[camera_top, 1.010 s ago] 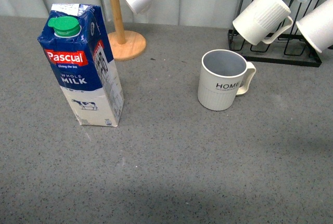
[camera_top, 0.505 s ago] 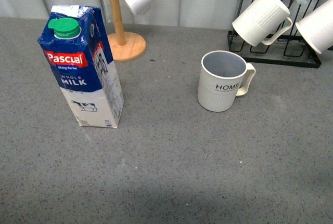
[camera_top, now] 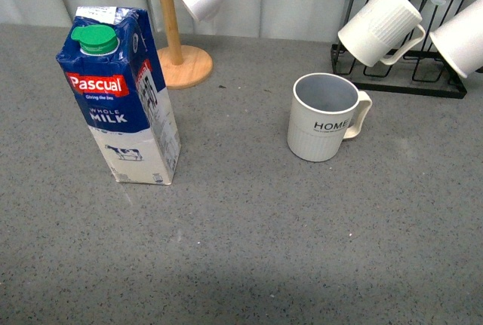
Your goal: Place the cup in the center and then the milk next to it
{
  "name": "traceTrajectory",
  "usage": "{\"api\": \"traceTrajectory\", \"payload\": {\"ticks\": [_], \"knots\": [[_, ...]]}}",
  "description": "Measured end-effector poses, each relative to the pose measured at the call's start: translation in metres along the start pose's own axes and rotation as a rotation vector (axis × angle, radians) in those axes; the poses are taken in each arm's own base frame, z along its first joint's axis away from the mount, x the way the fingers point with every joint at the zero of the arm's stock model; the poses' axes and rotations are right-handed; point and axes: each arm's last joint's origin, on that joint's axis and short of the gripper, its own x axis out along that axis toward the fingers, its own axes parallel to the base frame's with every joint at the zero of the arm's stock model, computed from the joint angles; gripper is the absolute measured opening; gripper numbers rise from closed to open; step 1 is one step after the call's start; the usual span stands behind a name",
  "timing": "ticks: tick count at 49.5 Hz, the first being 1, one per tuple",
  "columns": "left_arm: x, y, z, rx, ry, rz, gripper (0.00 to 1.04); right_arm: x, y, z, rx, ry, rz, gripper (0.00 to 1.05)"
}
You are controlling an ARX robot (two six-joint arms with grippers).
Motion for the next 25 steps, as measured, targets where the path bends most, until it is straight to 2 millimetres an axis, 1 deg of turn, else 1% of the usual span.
{"api": "traceTrajectory", "payload": {"ticks": [25], "knots": [[0.0, 0.0, 0.0, 0.0, 0.0, 0.0, 0.98, -0.014, 0.0, 0.003, 0.0, -0.013, 0.0, 0.01]]}}
